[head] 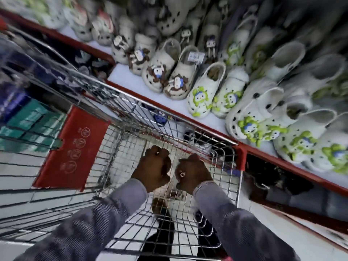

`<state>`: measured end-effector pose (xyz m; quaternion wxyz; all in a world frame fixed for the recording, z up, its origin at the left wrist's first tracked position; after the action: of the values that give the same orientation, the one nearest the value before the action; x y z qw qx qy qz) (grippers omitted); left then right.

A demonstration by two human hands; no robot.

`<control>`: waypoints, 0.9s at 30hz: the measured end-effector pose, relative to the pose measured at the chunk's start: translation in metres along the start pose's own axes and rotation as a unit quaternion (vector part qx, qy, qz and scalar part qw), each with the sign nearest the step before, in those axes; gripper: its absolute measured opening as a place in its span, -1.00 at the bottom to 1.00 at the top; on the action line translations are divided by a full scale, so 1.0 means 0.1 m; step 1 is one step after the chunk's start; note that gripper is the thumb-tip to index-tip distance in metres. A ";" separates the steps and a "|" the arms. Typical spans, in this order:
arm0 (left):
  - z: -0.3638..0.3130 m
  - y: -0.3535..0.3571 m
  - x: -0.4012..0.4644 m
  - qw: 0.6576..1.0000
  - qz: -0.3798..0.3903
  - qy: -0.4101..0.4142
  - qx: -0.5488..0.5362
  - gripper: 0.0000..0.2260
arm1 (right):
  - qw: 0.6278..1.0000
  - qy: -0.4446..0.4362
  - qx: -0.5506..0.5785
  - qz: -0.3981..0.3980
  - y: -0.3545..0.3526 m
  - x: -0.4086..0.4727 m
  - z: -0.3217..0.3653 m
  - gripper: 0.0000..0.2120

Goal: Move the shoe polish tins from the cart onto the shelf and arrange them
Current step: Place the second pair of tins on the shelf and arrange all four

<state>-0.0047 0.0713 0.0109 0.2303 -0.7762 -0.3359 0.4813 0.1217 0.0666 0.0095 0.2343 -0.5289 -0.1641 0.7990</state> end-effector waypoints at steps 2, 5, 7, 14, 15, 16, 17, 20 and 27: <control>-0.18 -0.45 -0.24 0.998 -0.060 0.022 -0.018 -0.54 | 0.999 -0.024 0.022 -0.043 -0.51 -0.40 0.16 -0.60; -0.55 -1.21 -0.67 0.987 -0.150 0.056 -0.024 -0.49 | 0.994 -0.070 0.016 -0.085 -1.20 -0.96 0.39 -0.49; -0.85 -1.70 -0.97 0.983 -0.174 0.059 -0.017 -0.33 | 0.988 -0.064 0.045 -0.136 -1.69 -1.41 0.47 -0.27; -2.06 -2.98 -1.63 0.963 -0.233 0.134 -0.010 -0.25 | 0.957 -0.084 0.082 -0.267 -2.95 -2.88 0.66 -0.44; -2.20 -3.08 -1.67 0.961 -0.238 0.143 -0.010 -0.27 | 0.953 -0.085 0.081 -0.281 -3.06 -3.00 0.63 -0.43; -2.34 -3.16 -1.69 0.957 -0.244 0.154 -0.008 -0.30 | 0.948 -0.081 0.086 -0.294 -3.16 -3.12 0.57 -0.42; -2.56 -3.28 -1.72 0.952 -0.252 0.173 0.001 -0.32 | 0.941 -0.085 0.088 -0.316 -3.31 -3.31 0.51 -0.41; -3.12 -3.50 -1.73 0.944 -0.257 0.206 0.017 -0.39 | 0.926 -0.047 0.099 -0.362 -3.63 -3.69 0.19 -0.28; -4.02 -3.87 -1.15 0.940 -0.249 0.232 0.001 -0.52 | 0.879 0.026 0.116 -0.462 -4.26 -3.97 -0.51 -0.47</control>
<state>0.2065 0.2308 0.5155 0.4148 -0.7580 -0.4551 0.2152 0.3855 0.2055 0.5121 0.6406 -0.3829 -0.2896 0.5994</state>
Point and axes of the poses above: each hand's wrist, its own x-axis towards the middle knuckle, its own y-axis out of the palm, z = x × y, the point moved 9 cm from there along x, towards the middle knuckle, and after that the axes turned 13 degrees about z, right-handed, at the moved point
